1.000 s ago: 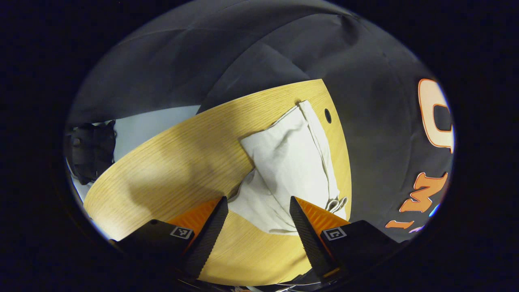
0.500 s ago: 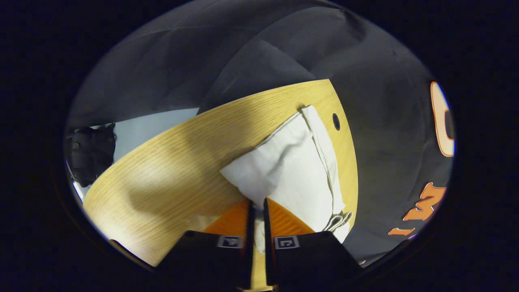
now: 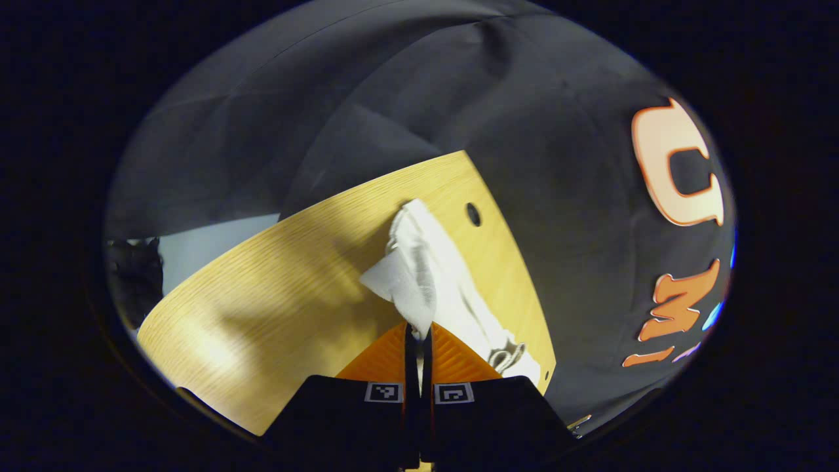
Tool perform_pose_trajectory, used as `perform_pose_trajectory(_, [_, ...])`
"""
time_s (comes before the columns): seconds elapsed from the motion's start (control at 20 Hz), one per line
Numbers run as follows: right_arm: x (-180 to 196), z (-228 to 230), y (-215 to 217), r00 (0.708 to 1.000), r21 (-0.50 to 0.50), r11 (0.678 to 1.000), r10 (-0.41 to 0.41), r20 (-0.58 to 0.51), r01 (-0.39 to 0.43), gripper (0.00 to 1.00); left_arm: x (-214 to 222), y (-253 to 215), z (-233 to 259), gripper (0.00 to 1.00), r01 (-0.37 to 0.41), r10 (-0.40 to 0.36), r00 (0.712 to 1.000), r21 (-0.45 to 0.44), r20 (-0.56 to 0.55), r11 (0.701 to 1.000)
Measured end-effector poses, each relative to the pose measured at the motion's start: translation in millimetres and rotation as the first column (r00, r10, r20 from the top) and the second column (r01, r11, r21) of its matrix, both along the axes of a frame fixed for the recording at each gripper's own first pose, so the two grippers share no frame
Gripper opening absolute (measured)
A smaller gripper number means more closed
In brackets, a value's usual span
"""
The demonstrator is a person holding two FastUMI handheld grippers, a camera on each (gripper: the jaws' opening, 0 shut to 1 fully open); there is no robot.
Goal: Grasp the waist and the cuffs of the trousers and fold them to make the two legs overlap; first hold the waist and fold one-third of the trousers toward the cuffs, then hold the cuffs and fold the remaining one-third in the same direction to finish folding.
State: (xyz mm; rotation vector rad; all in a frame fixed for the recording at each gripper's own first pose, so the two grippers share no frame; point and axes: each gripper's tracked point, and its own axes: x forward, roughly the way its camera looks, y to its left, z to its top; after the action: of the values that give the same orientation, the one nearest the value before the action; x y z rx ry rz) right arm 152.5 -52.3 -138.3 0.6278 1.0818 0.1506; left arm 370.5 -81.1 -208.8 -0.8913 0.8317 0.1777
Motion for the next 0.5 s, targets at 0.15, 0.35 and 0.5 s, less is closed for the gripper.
perform_pose_trajectory(0.15, [4,2,-14,1.000,0.009,1.000,0.018,0.009,-0.018,0.99,20,-31,50,0.04,0.037,-0.038,0.995,0.018,0.092,0.999])
perform_pose_trajectory(0.35, [13,7,-41,0.999,0.026,0.999,0.031,0.021,-0.031,0.98,41,-91,103,0.02,0.111,-0.122,0.975,0.070,0.187,0.991])
perform_pose_trajectory(0.5, [24,7,-68,0.999,0.034,0.999,0.023,0.027,-0.024,0.98,48,-138,122,0.04,0.152,-0.165,0.962,0.078,0.215,0.985])
